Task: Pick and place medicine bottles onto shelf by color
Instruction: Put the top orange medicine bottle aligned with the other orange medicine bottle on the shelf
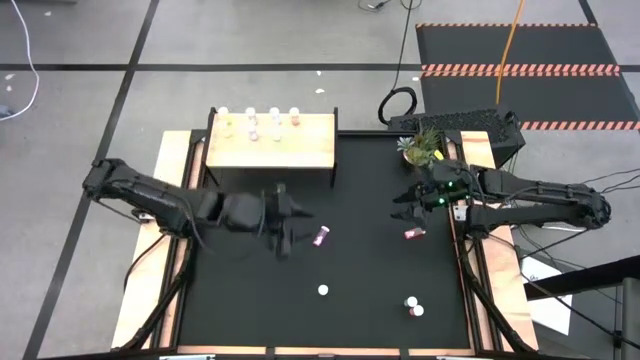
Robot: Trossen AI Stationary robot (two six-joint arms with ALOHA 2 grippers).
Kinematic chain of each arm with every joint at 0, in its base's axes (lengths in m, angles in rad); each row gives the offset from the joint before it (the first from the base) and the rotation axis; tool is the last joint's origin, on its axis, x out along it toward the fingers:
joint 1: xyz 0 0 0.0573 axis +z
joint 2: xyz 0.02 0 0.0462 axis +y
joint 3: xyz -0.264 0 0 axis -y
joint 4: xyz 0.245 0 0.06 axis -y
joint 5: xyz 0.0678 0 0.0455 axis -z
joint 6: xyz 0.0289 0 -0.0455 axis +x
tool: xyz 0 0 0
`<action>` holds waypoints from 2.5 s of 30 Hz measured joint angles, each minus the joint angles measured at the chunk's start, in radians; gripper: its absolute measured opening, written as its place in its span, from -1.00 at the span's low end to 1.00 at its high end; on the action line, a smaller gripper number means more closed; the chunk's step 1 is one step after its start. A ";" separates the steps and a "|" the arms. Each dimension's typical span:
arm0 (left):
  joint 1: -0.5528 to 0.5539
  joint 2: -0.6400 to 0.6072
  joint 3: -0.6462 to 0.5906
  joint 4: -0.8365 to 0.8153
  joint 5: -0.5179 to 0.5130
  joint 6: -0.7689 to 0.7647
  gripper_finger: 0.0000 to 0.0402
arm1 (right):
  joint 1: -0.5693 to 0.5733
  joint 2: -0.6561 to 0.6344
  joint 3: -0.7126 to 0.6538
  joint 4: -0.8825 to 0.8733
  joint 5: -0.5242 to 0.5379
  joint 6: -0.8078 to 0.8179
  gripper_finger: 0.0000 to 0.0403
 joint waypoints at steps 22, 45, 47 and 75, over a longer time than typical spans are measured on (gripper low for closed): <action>-0.139 0.285 -0.193 0.405 -0.270 -0.361 -0.03 | 0.334 0.006 -0.069 -0.290 0.229 0.363 0.24; 0.070 0.283 -0.037 0.339 -0.147 -0.023 -0.03 | 0.341 0.030 -0.234 -0.420 0.302 1.018 0.16; 0.090 0.283 -0.036 0.338 -0.138 0.045 -0.03 | 0.334 0.038 -0.256 -0.407 0.281 1.067 0.14; 0.293 0.283 -0.036 0.347 0.293 0.241 -0.03 | 0.326 0.050 -0.397 -0.200 0.334 1.609 -0.33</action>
